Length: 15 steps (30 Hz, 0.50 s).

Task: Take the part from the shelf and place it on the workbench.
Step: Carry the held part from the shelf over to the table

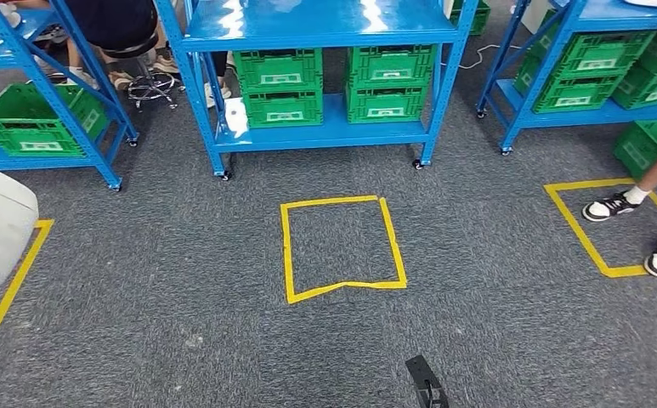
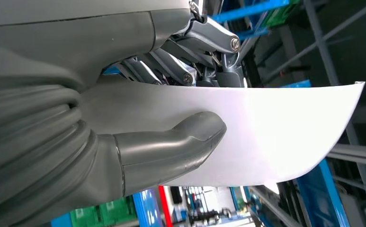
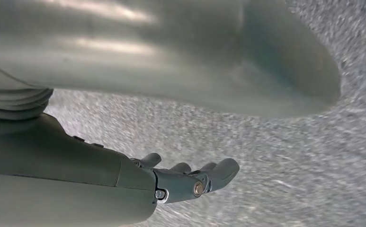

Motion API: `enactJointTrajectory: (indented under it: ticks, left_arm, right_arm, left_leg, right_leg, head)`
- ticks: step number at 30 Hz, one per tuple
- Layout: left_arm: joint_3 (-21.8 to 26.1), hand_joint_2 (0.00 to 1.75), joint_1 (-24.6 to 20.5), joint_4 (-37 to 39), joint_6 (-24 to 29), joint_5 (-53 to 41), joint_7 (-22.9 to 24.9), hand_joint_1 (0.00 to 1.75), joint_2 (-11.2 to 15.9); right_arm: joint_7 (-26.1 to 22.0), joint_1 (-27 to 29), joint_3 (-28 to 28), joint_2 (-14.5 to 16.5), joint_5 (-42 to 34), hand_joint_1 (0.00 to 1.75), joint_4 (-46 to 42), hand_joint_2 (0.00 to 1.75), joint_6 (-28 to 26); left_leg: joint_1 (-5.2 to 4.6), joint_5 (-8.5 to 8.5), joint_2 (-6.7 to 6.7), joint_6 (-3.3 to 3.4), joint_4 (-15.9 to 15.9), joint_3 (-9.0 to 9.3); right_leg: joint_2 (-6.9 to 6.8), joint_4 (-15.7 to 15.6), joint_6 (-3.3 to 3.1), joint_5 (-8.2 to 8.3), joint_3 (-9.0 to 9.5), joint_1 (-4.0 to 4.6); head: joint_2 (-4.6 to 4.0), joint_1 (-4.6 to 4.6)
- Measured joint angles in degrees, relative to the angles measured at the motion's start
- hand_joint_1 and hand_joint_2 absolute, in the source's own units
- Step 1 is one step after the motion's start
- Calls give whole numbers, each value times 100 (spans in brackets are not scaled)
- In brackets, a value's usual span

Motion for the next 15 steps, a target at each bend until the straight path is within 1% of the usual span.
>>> enactJointTrajectory:
  ticks: [1,2,3,4,5,6,7,8,9,10,11,12,13,14,15]
  left_arm:
    - [0,175,-2,-3,-1,-2,10,175,-3]
    - [0,175,-4,-4,-3,-3,19,175,-1]
    - [1,175,-4,-5,-7,3,26,175,12]
    - [2,175,-8,-3,-10,15,28,175,35]
    - [5,175,-25,4,-13,38,29,175,71]
    - [10,175,-44,14,-13,73,25,175,109]
    - [15,175,-58,22,-11,109,19,175,135]
    - [19,175,-59,29,-7,142,11,175,154]
    - [21,175,-39,30,1,166,1,175,170]
    - [21,175,-11,28,12,178,-3,175,191]
    - [22,175,12,24,24,184,-7,175,215]
    - [24,175,25,13,35,188,-9,175,240]
    - [25,175,29,-4,45,191,-11,175,255]
    - [26,175,31,-25,52,191,-14,175,260]
    - [26,175,37,-47,59,187,-18,175,262]
  right_arm:
    - [3,1,0,-4,-1,0,1,0,2]
    - [1,1,-1,-5,-1,0,1,0,3]
    - [-9,0,-1,-5,-1,0,1,0,5]
    - [-22,-4,-2,-7,3,0,1,0,9]
    - [-39,-9,-2,-9,10,0,1,0,16]
    - [-53,-8,-2,-13,21,0,1,0,26]
    - [-61,-3,-2,-18,37,0,1,0,39]
    - [-65,7,-2,-22,54,0,1,0,50]
    - [-63,16,-2,-25,72,0,1,0,58]
    - [-59,19,-2,-26,86,0,1,0,63]
    - [-53,18,-1,-26,97,0,1,0,63]
    - [-40,13,0,-22,104,0,1,0,61]
    - [-22,7,0,-17,107,0,0,0,56]
    - [-1,0,0,-14,108,0,-1,0,50]
    - [22,-6,0,-10,107,0,-1,0,44]
  left_leg:
    - [8,14,-65,-35,1,-24]
    - [17,32,-135,-76,-6,-45]
    - [29,47,-178,-112,-9,-66]
    - [24,38,-119,-144,14,-92]
    - [18,-28,28,-177,116,-148]
    - [18,-155,224,-206,326,-248]
    - [22,-328,427,-236,635,-388]
    - [43,-505,544,-264,994,-551]
    - [66,-618,593,-286,1287,-681]
    - [85,-639,617,-302,1427,-734]
    - [99,-552,645,-312,1344,-673]
    - [108,-394,692,-314,1068,-510]
    - [104,-246,820,-310,664,-286]
    - [86,-133,938,-286,303,-82]
    - [67,-77,1019,-251,60,48]
  right_leg:
    - [35,-85,-9,-8,33,4]
    - [-33,-100,-19,6,35,11]
    - [-114,-121,-52,24,40,2]
    - [-184,-144,-86,42,51,-3]
    - [-256,-170,-121,60,59,-14]
    - [-332,-191,-150,73,65,-24]
    - [-403,-194,-165,74,66,-19]
    - [-484,-194,-176,72,62,-18]
    - [-569,-193,-180,69,59,-19]
    - [-653,-192,-179,66,57,-20]
    - [-738,-191,-174,62,58,-23]
    - [-821,-191,-165,57,63,-25]
    - [-902,-190,-146,49,76,-22]
    - [-977,-187,-117,35,90,-10]
    - [-1043,-188,-82,25,103,2]
  head:
    - [0,1]
    - [0,4]
    - [0,8]
    - [0,8]
    - [0,-2]
    - [0,-13]
    - [0,-27]
    - [0,-38]
    - [0,-40]
    - [0,-42]
    - [0,-41]
    - [0,-42]
    - [0,-42]
    - [0,-40]
    - [0,-35]
